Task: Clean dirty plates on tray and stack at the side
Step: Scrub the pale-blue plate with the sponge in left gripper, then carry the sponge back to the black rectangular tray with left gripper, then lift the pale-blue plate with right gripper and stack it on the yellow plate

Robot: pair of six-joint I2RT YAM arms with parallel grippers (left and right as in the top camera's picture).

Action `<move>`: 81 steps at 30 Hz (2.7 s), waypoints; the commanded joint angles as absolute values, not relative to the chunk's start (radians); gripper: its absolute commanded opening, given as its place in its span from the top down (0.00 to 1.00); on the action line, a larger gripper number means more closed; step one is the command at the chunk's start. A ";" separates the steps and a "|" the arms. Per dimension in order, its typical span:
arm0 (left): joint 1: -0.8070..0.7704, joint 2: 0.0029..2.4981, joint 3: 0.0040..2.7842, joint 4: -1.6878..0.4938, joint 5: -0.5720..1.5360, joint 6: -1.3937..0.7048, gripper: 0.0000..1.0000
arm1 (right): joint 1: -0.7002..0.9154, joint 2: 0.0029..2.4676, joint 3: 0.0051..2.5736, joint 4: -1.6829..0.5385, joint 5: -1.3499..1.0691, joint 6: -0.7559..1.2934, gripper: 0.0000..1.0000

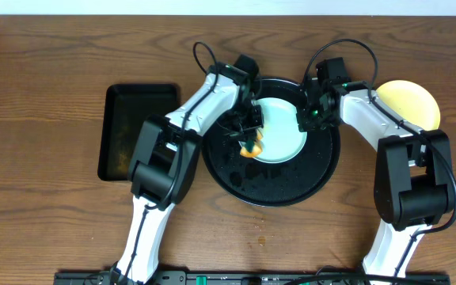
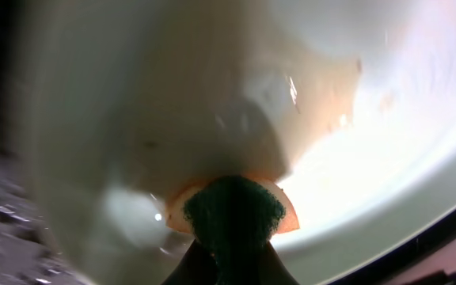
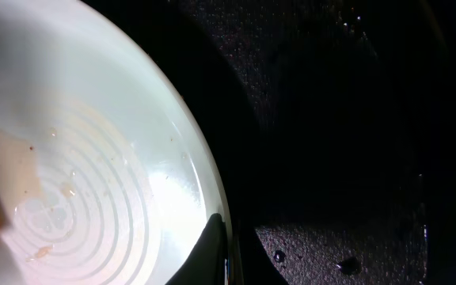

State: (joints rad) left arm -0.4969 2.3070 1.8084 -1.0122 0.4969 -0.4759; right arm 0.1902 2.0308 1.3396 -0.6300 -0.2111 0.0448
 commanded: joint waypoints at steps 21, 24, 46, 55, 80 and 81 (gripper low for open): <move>-0.275 1.990 1.969 -1.170 0.131 -0.316 0.92 | 0.204 2.054 1.307 -0.643 -0.218 0.055 0.56; -0.200 2.000 1.956 -1.264 0.009 -0.295 0.92 | 0.204 2.054 1.307 -0.643 -0.218 0.055 0.56; 0.054 2.023 1.494 -0.925 -0.038 -0.153 0.27 | 0.204 2.054 1.294 -0.619 -0.217 0.054 0.45; 0.054 2.023 1.494 -0.925 -0.038 -0.154 0.18 | 0.204 2.053 1.237 -0.509 -0.217 0.055 0.99; 0.054 2.023 1.494 -0.925 -0.038 -0.154 0.17 | 0.923 1.648 1.357 -0.696 1.520 -0.054 0.99; 0.054 2.023 1.494 -0.925 -0.038 -0.154 0.17 | 0.934 1.659 1.357 -0.696 1.519 -0.054 0.99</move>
